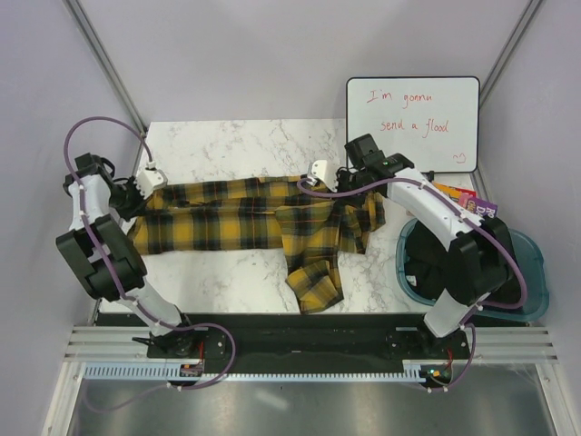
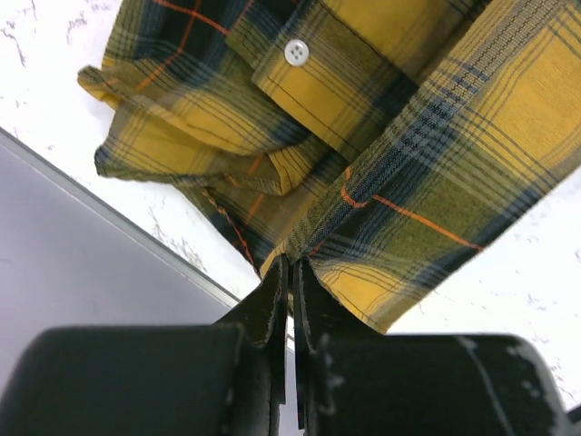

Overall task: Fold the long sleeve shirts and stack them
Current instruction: Fold the shirt

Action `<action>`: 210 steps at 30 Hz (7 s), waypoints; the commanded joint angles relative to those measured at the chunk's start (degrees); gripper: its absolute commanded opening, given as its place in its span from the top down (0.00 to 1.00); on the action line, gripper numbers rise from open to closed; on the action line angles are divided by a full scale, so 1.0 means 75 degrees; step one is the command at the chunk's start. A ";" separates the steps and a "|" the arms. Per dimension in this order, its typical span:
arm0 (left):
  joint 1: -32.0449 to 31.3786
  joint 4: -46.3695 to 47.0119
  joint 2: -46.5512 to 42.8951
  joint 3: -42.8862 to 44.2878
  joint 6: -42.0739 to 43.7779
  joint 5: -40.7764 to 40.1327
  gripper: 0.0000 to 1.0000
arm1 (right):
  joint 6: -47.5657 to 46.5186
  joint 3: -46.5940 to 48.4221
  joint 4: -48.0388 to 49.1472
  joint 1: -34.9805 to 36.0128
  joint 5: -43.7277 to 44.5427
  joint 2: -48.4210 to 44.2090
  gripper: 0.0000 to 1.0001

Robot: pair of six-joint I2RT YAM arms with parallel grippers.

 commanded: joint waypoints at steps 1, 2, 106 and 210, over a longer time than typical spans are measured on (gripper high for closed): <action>-0.0304 0.0457 0.0319 0.0319 -0.0587 -0.0416 0.95 | -0.0250 0.0334 -0.0109 -0.0117 -0.0107 0.0468 1.00; -0.0363 0.0550 0.0378 0.0284 -0.0587 -0.0545 0.94 | -0.0239 0.0346 -0.0109 -0.0117 -0.0107 0.0528 1.00; -0.8508 0.5367 0.2945 0.2627 -0.7642 0.1165 0.98 | 0.4859 -0.0791 0.0629 -0.2367 -0.1150 0.2662 0.94; -0.1406 -0.0423 -0.4391 -0.1194 -0.4793 0.4821 0.01 | 0.3851 -0.1671 -0.0918 0.1476 -0.2791 0.0365 0.88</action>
